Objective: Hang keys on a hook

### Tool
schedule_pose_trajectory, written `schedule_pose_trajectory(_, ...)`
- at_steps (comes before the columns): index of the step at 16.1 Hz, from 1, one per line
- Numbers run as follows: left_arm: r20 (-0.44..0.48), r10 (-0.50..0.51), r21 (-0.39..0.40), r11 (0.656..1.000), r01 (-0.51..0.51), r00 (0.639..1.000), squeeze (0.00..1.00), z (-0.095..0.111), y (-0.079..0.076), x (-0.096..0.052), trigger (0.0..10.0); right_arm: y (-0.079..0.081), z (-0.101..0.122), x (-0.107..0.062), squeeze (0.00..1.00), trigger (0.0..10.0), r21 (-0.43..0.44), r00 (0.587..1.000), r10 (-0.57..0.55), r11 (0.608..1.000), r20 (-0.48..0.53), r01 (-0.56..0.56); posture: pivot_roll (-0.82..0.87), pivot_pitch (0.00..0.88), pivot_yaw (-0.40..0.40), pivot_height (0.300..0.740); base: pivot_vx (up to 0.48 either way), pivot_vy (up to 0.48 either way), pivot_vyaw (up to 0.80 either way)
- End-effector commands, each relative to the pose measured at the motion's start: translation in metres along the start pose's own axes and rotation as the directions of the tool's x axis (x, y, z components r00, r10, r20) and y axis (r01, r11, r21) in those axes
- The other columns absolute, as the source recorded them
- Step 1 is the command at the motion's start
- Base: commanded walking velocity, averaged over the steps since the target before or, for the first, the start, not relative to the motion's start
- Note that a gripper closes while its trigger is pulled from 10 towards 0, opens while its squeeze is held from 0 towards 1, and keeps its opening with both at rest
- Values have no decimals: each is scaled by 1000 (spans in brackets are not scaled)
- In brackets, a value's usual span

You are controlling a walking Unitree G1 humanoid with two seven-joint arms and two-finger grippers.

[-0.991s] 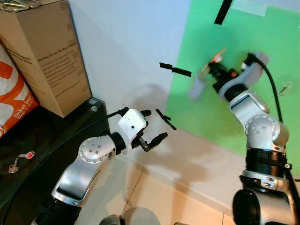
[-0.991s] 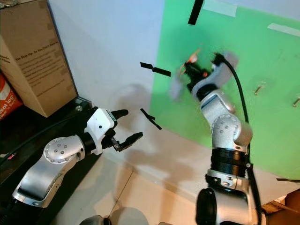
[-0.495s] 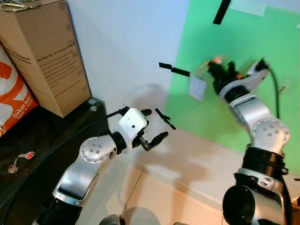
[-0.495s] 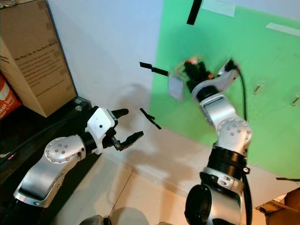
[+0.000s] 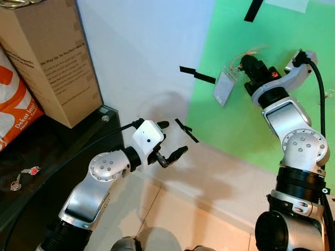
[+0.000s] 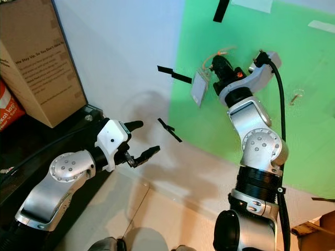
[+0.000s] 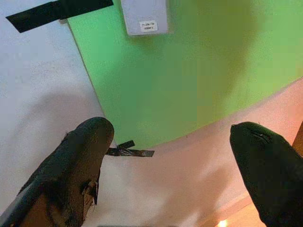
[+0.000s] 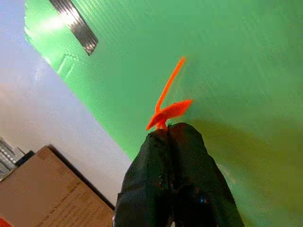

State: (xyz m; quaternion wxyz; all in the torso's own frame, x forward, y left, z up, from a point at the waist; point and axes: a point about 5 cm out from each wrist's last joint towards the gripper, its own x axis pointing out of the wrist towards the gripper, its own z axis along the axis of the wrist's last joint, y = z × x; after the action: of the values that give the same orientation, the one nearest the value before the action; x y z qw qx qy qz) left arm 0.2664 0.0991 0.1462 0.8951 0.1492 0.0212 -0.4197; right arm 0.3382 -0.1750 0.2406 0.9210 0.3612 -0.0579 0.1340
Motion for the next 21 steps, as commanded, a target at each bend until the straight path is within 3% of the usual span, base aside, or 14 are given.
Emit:
schedule_pose_trajectory(1, 4, 8, 17, 1000, -8, 1000, 0, 2, 3, 1, 10000, 35, 32, -1, 0, 10000, -96, 969, 192, 979, 153, -179, -47, 0, -59, 740, 0, 0, 0)
schedule_pose_trajectory(2, 3, 6, 18, 1000, -6, 1000, 0, 3, 4, 2, 10000, 22, 24, 1, 0, 10000, -125, 989, 108, 987, 99, -96, -48, 0, -58, 740, 0, 0, 0)
schedule_pose_trajectory(3, 4, 5, 17, 1000, -5, 1000, 0, 3, 3, 2, 10000, 6, 8, 2, 0, 10000, -282, 1000, 1, 959, 0, -1, -49, 0, -57, 740, 0, 0, 0)
schedule_pose_trajectory(5, 2, 2, 16, 1000, -2, 1000, 0, 3, 2, 2, 10000, -21, -17, -4, 0, 10000, -475, 973, -193, 873, -124, 113, -49, 0, -58, 740, 0, 0, 0)
schedule_pose_trajectory(8, -5, 5, 16, 1000, -5, 1000, 0, 1, 2, 1, 10000, -45, -43, -23, 0, 10000, -539, 934, -282, 833, -220, 124, -45, 0, -63, 740, 0, 0, 0)
schedule_pose_trajectory(9, -6, 5, 17, 1000, -5, 1000, 0, 1, 2, 1, 10000, -46, -44, -25, 0, 10000, -542, 935, -279, 832, -219, 121, -45, 0, -63, 740, 0, 0, 0)
schedule_pose_trajectory(11, -7, 5, 15, 1000, -5, 1000, 0, 1, 2, 0, 10000, -40, -34, -28, 0, 10000, -484, 966, -207, 868, -156, 108, -49, 0, -61, 740, 0, 0, 0)
schedule_pose_trajectory(17, -3, -1, 17, 1000, 1, 1000, 0, 1, 2, 3, 10000, -43, -27, -32, 0, 10000, -418, 977, -185, 900, -106, 125, -59, 0, -56, 740, 0, 0, 0)
schedule_pose_trajectory(21, -1, 8, 21, 1000, -8, 1000, 0, 2, 3, 3, 10000, -35, -24, -25, 0, 10000, -395, 985, -151, 913, -85, 106, -56, 0, -62, 740, 0, 0, 0)
